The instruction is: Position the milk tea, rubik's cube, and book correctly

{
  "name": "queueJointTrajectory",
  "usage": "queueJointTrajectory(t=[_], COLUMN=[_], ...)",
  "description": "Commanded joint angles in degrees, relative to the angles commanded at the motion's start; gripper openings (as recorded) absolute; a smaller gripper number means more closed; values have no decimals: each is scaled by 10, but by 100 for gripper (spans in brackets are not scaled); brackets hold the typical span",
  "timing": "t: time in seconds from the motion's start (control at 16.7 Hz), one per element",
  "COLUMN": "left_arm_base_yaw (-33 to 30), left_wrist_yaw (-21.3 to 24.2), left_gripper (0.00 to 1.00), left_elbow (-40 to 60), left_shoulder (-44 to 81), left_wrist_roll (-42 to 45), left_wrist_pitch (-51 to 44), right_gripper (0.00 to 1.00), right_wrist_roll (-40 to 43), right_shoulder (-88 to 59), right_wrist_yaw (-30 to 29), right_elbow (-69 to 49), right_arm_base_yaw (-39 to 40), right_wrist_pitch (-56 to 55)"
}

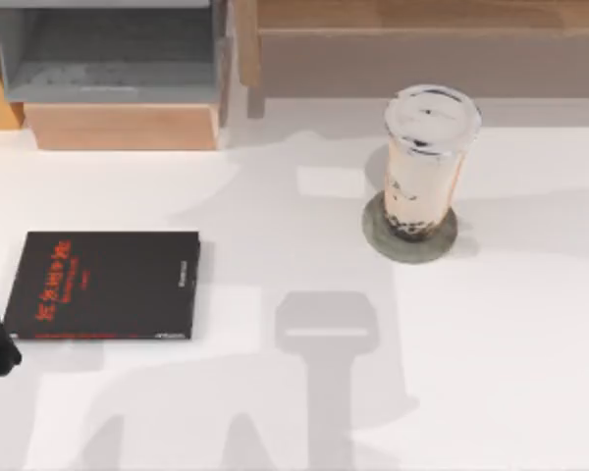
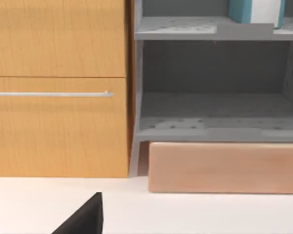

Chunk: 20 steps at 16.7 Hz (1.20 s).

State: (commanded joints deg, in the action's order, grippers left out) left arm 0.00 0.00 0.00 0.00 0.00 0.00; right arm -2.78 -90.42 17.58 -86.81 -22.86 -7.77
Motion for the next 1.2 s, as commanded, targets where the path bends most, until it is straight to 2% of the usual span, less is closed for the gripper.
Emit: queueJointTrajectory(t=[0.24,0.48,0.9,1.2], left_arm_base_yaw=[0,0,0,0], left_wrist_yaw=[0,0,0,0], left_gripper=[100,100,100,100], left_elbow=[0,0,0,0], left_shoulder=[0,0,0,0], left_wrist_roll=[0,0,0,0], left_wrist_pitch=[0,0,0,0], right_gripper=[0,0,0,38], right_wrist_roll=[-13,4,19,19], right_shoulder=[-69,-160,-200,-200], right_wrist_yaw=[-29,-32,-25,-25], right_elbow=[-95,-184,-213,-213], right_arm_base_yaw=[-5,40,60,60], right_wrist_pitch=[-9,25,54,54])
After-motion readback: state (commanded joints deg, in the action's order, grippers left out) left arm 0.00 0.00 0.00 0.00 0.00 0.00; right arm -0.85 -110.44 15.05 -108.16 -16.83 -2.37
